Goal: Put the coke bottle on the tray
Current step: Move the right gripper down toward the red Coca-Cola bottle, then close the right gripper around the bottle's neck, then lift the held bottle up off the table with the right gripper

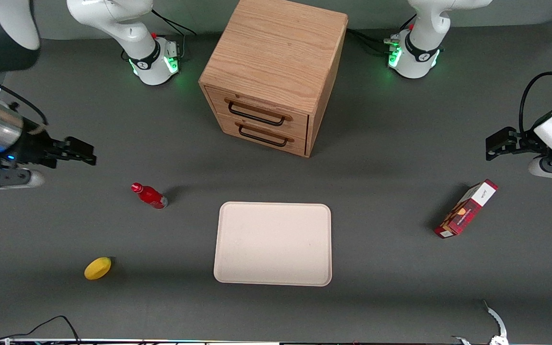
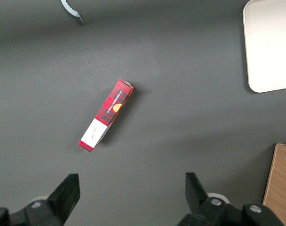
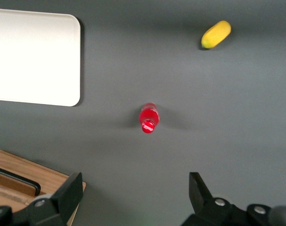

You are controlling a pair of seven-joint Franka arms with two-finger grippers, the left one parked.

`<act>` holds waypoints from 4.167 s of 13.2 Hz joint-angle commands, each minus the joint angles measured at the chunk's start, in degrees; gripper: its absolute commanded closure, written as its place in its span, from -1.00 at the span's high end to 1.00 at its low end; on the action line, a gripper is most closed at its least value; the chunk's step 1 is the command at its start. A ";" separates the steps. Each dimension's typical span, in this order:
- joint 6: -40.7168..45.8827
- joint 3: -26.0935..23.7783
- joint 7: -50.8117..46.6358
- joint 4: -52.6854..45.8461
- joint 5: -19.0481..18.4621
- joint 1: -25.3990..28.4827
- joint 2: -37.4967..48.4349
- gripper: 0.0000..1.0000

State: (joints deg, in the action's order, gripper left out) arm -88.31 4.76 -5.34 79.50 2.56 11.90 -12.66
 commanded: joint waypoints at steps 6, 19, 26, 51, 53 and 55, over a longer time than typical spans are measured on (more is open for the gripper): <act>-18.00 0.16 -0.37 13.63 -0.81 0.06 -1.77 1.00; -40.71 -1.86 -0.02 42.93 -4.14 0.32 5.63 0.99; -43.26 -1.86 3.93 44.07 -4.50 -0.21 4.31 0.85; -40.89 -1.86 4.81 40.47 -4.50 -0.82 3.34 -1.00; -39.49 -1.86 4.81 39.07 -4.50 -0.82 3.34 -1.00; -34.59 -1.86 4.90 34.61 -4.50 -0.73 2.81 -1.00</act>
State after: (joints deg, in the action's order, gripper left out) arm -127.86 3.06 -1.29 118.58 -1.18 11.23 -10.33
